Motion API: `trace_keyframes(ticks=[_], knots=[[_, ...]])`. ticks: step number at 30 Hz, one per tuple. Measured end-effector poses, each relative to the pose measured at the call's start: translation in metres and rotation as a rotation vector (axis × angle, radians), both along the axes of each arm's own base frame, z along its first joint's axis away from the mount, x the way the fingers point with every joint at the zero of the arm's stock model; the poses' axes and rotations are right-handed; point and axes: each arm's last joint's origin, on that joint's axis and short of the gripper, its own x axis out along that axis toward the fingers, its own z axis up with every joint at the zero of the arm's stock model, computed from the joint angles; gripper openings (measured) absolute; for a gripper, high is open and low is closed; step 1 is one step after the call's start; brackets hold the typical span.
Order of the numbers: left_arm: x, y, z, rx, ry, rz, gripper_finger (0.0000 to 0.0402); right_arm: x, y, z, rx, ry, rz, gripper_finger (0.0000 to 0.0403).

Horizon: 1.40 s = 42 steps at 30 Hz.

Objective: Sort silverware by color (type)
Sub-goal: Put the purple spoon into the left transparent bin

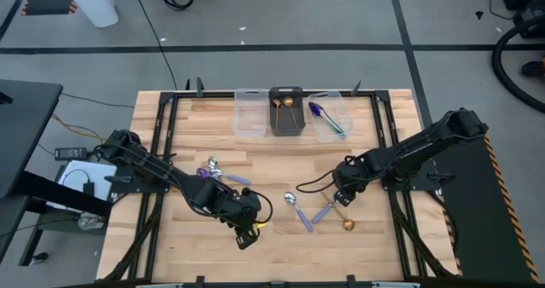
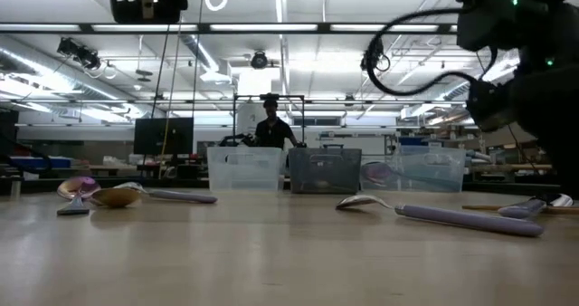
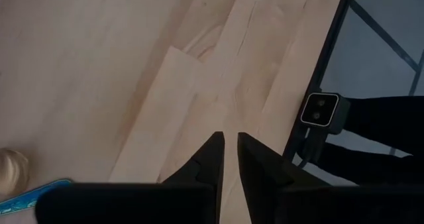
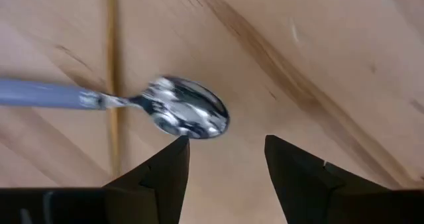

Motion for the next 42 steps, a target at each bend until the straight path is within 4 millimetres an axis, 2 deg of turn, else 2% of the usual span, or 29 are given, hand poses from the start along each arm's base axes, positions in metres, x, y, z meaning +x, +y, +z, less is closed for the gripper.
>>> trace_keyframes(ticks=[5, 18, 28, 34, 42], knots=[[0.000, 0.000, 0.000, 0.000, -0.001, 0.001, 0.0050, -0.004, -0.002, -0.013, 0.066, -0.042, -0.010, 0.0197], [0.000, 0.000, 0.000, 0.000, 0.000, 0.001, 0.0050, -0.002, -0.008, -0.003, 0.102, -0.152, -0.022, 0.0192], [0.000, 0.000, 0.000, 0.000, 0.000, 0.000, 0.0050, -0.006, -0.013, -0.017, 0.098, -0.177, -0.081, 0.0186], [0.000, 0.000, 0.000, 0.000, 0.000, 0.000, 0.0050, -0.006, -0.014, -0.017, 0.067, -0.210, -0.106, 0.0152], [0.000, 0.000, 0.000, 0.000, 0.001, 0.000, 0.0050, -0.005, -0.017, -0.017, -0.022, -0.241, -0.165, 0.0082]])
